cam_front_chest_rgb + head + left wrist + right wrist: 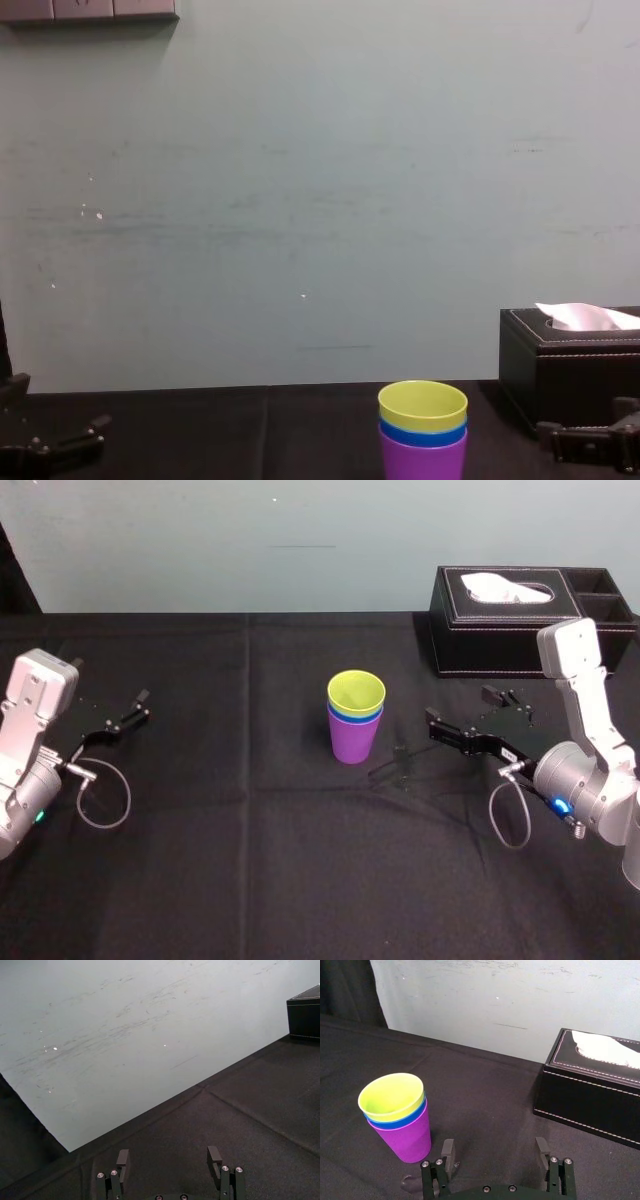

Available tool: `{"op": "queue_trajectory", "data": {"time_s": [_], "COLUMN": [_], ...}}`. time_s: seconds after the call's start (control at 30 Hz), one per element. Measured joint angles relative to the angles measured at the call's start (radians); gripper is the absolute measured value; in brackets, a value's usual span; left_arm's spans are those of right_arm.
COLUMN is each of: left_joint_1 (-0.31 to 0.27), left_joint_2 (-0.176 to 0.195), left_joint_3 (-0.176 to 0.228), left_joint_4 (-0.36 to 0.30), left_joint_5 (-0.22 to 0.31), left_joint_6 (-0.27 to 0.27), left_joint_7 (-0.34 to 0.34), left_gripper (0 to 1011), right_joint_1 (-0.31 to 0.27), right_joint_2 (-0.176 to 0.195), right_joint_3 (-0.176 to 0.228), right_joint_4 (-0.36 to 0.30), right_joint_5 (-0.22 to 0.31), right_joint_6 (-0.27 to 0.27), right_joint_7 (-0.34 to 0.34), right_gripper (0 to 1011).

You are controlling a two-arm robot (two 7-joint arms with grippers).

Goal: Stack the three plastic cups sequentially using one hand.

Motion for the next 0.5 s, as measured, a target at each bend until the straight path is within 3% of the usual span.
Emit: {"op": "queue_trajectory", "data": {"time_s": [0.5], "left_joint_1": [0.0], "left_joint_2": [0.0], "left_joint_3": [0.0], "left_joint_4": [0.0], "left_joint_5": [0.0], "left_joint_6": [0.0], "left_joint_7": [0.0], "left_gripper": [1011], "right_joint_1": [0.0], "right_joint_2": [0.0], "right_joint_3": [0.0], "right_joint_4": [0.0], "right_joint_5": [0.0], "right_joint_6": [0.0], "right_joint_7": [0.0], "right_gripper": [1004]}}
